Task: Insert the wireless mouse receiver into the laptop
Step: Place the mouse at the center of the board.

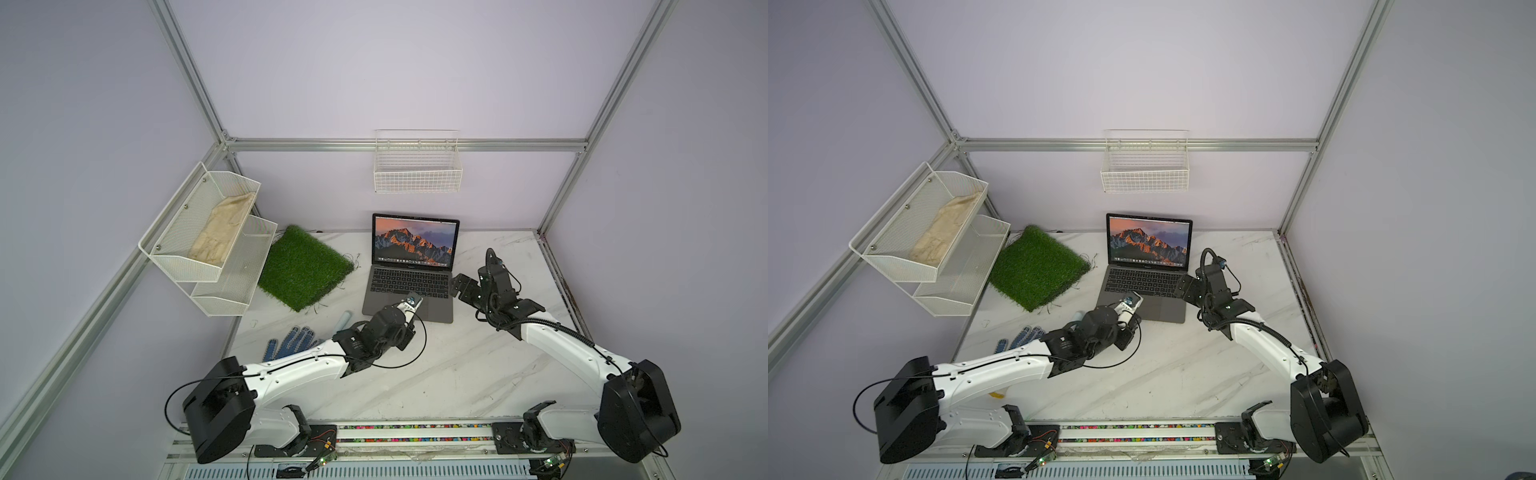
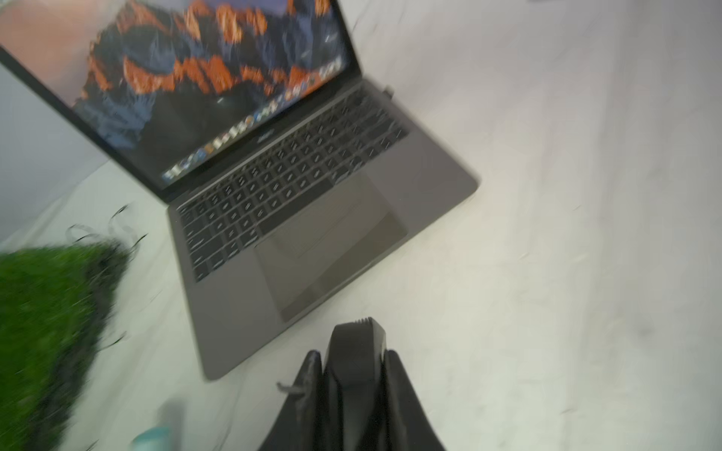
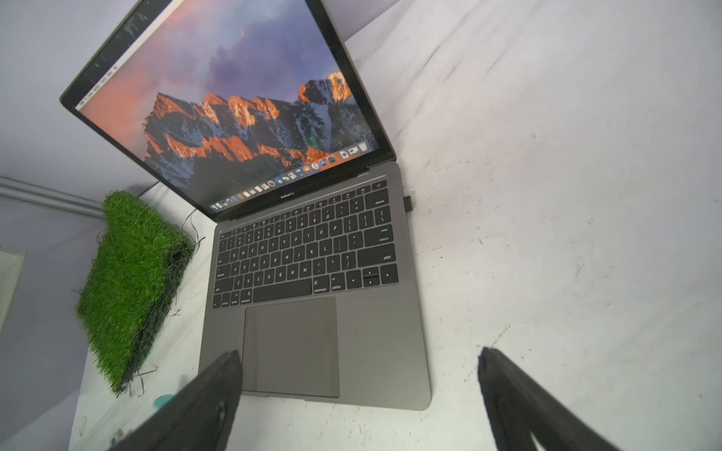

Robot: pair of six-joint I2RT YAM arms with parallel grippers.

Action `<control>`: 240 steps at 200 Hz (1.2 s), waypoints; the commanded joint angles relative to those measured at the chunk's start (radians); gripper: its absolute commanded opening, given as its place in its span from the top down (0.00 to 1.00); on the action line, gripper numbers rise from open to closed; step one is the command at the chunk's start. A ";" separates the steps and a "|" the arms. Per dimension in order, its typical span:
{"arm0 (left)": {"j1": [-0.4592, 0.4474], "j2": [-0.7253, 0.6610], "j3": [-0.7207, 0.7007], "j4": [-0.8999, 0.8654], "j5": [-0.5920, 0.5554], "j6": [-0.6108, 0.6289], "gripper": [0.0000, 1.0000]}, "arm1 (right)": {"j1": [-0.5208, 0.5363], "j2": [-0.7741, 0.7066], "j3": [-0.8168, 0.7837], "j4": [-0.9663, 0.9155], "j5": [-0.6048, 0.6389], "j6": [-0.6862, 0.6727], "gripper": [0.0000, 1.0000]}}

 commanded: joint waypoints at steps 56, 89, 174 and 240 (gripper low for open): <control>0.010 0.215 0.208 -0.705 -0.514 -0.370 1.00 | -0.018 -0.103 -0.007 0.108 0.137 -0.089 0.03; 0.018 0.277 0.220 -0.696 -0.547 -0.406 0.97 | -0.023 -0.125 -0.014 0.134 0.130 -0.106 0.03; 0.049 0.162 0.189 -0.657 -0.197 -0.295 0.18 | -0.050 -0.208 -0.041 0.132 0.204 -0.208 0.03; 0.225 -0.206 0.186 -0.445 -0.067 -0.284 0.00 | -0.103 -0.110 -0.125 0.227 0.471 -0.365 0.03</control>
